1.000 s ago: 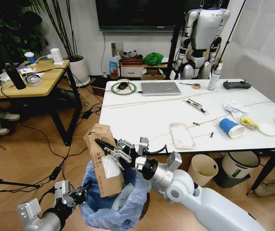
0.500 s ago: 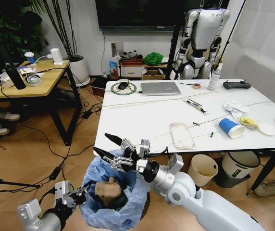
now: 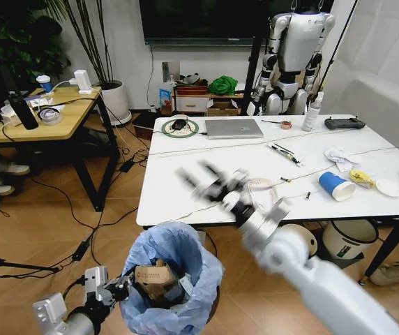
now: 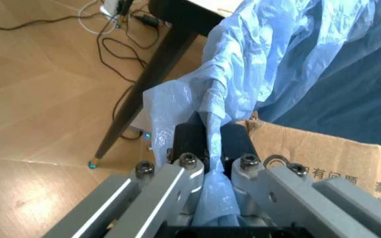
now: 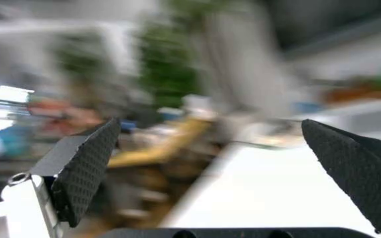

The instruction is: Pick up the trash bin and place the trash from the table into it.

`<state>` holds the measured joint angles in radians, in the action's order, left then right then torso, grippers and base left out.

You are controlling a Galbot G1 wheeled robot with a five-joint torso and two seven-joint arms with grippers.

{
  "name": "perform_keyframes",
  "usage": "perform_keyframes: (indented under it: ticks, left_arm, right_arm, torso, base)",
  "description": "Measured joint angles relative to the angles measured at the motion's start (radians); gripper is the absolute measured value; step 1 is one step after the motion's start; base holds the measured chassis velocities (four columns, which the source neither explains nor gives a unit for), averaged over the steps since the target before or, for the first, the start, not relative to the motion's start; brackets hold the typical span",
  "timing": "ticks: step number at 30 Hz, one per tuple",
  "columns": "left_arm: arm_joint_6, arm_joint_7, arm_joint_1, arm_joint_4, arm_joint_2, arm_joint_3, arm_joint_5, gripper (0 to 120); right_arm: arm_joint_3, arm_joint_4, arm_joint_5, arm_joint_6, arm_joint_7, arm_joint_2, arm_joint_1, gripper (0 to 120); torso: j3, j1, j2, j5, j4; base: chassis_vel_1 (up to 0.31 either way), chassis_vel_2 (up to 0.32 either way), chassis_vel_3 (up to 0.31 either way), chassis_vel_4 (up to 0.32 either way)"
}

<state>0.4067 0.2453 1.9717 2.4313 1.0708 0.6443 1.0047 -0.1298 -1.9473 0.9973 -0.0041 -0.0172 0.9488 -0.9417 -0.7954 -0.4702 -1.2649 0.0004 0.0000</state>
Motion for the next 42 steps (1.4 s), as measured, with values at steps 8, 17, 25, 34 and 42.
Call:
perform_keyframes:
  ticks: [8, 17, 25, 34, 42]
  left_arm:
    - [-0.003, -0.004, -0.031, -0.021, -0.005, -0.041, -0.013, 0]
    - [-0.004, -0.010, -0.023, -0.013, -0.016, -0.035, -0.023, 0]
    - [-0.005, -0.012, -0.008, 0.004, -0.012, -0.009, -0.030, 0]
    - [-0.007, -0.016, -0.007, 0.007, -0.011, 0.006, -0.033, 0]
    - [-0.008, -0.016, -0.017, -0.005, -0.005, -0.008, -0.034, 0]
  right_arm:
    - [-0.281, -0.001, -0.139, -0.185, -0.157, -0.086, -0.160, 100]
    - [-0.358, -0.042, -0.313, -0.138, 0.011, -0.093, -0.387, 100]
    - [-0.189, -0.055, -0.518, -0.146, -0.039, -0.106, -0.336, 100]
    - [-0.123, 0.029, -0.629, -0.167, -0.071, -0.111, -0.303, 100]
    - [-0.131, 0.072, -0.646, -0.171, -0.071, -0.109, -0.273, 100]
  torso:
    - [0.000, 0.000, 0.000, -0.0002, -0.0002]
    - [0.000, 0.000, 0.000, 0.0000, -0.0003]
    - [0.000, 0.000, 0.000, -0.0003, 0.0003]
    - [0.000, 0.000, 0.000, -0.0004, 0.0000]
    - [0.000, 0.000, 0.000, -0.0004, -0.0001]
  base:
    - [0.000, 0.000, 0.000, 0.000]
    - [0.000, 0.000, 0.000, 0.000]
    - [0.000, 0.000, 0.000, 0.000]
    - [0.000, 0.000, 0.000, 0.000]
    - [0.000, 0.000, 0.000, 0.000]
